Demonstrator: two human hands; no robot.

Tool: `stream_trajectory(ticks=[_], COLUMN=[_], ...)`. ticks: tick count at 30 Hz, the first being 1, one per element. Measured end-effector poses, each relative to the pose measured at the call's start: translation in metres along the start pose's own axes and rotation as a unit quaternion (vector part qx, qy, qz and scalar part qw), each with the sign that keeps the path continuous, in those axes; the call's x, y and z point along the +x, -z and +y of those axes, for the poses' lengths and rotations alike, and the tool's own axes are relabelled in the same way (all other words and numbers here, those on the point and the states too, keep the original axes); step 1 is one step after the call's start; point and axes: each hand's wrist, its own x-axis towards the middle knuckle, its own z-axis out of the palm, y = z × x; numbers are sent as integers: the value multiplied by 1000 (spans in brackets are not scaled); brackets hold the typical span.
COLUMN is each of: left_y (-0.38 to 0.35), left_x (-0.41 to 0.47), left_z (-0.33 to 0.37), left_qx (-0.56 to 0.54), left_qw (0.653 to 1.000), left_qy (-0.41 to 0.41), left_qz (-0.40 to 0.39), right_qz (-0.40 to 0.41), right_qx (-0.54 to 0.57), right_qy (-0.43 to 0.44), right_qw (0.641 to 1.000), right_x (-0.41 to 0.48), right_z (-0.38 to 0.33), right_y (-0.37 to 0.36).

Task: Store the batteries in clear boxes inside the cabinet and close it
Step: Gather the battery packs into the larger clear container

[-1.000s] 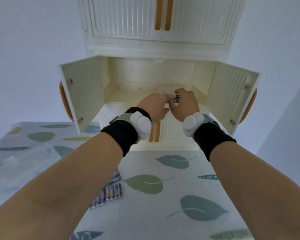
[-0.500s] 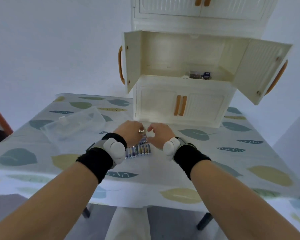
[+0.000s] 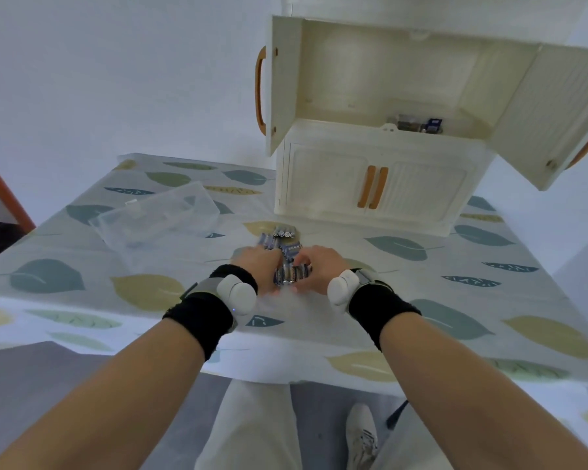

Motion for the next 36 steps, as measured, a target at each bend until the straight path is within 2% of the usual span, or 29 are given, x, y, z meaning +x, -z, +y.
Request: stream_trajectory(ticks=[5, 9, 13, 18, 24, 29, 33, 36], left_y=[5, 15, 7, -15, -22, -14, 5, 33], left_x=[-2, 2, 26, 43, 47, 44, 33, 23], left_z=[-7, -13, -17, -14, -16, -18, -24, -35], left_qx=[-84, -187, -163, -157, -163, -152, -136, -149], left_qw=[996, 980, 975, 971, 973, 979, 982, 973], left_qy=[11, 46, 115, 163, 150, 129, 99, 93], left_qz=[-19, 46, 96, 75, 62, 43, 85, 148], right_qz=[3, 61, 124, 114, 78, 59, 60, 51], right_qx=[-12, 34, 57, 48, 39, 39, 46, 43], right_qy=[-11, -46, -95, -134, -147, -118, -110, -119], right_qw=[1000, 996, 986, 983, 985, 990, 991, 991], right_x=[-1, 3, 18, 44, 54, 52, 50, 50], right_z=[1, 2, -8, -18, -18, -18, -17, -19], right_y=[0, 9, 13, -3, -14, -6, -4, -4])
